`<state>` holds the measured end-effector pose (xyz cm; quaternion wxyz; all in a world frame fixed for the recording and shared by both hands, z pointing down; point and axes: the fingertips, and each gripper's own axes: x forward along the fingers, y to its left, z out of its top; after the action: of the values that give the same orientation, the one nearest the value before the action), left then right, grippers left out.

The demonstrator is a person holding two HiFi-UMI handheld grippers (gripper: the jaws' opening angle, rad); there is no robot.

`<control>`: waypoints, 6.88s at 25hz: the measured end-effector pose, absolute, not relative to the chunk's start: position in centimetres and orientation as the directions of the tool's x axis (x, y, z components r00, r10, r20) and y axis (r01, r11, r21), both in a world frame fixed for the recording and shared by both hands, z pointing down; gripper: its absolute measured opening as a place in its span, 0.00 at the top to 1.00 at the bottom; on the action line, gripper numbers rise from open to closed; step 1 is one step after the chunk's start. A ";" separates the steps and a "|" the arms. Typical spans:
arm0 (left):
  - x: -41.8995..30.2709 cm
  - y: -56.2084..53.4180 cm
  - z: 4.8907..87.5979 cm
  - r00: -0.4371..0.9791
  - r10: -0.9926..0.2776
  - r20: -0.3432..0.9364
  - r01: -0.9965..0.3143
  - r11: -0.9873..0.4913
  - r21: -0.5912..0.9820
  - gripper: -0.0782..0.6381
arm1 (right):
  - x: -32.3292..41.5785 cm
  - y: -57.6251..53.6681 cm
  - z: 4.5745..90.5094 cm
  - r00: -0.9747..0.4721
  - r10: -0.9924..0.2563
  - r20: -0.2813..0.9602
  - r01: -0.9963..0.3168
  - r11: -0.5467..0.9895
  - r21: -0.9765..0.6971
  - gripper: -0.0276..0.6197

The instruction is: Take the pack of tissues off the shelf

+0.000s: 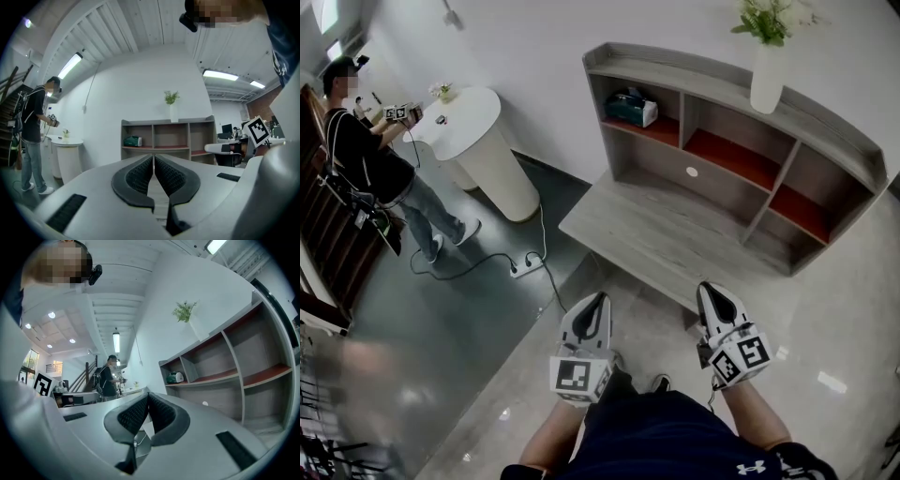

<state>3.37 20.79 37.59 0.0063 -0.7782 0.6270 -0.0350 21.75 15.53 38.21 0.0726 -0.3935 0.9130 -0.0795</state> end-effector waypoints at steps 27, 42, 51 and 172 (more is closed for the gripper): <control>-8.1 1.4 37.7 0.395 -0.919 0.025 -0.917 -0.395 -0.055 0.85 | 10.9 0.3 38.3 -0.540 -0.842 0.013 -0.831 0.531 -0.165 0.94; -14.9 -5.6 37.6 0.424 -0.906 0.004 -0.904 -0.424 -0.061 0.85 | 7.3 -4.8 38.5 -0.463 -0.884 0.071 -0.881 0.450 -0.142 0.94; -16.4 -10.4 34.7 0.385 -0.923 -0.020 -0.900 -0.370 -0.230 0.85 | 7.1 -9.2 39.2 -0.500 -0.864 0.058 -0.857 0.484 -0.176 0.94; -9.1 -19.6 44.5 0.358 -0.802 0.478 -0.174 -0.560 -0.810 0.72 | 8.0 -11.2 42.8 -0.596 -0.796 0.101 -0.764 0.525 -0.375 0.94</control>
<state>-9.07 -19.62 44.52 0.3382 -0.7513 0.3248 -0.4643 7.97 -11.24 42.75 0.0414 -0.4473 0.8722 -0.1938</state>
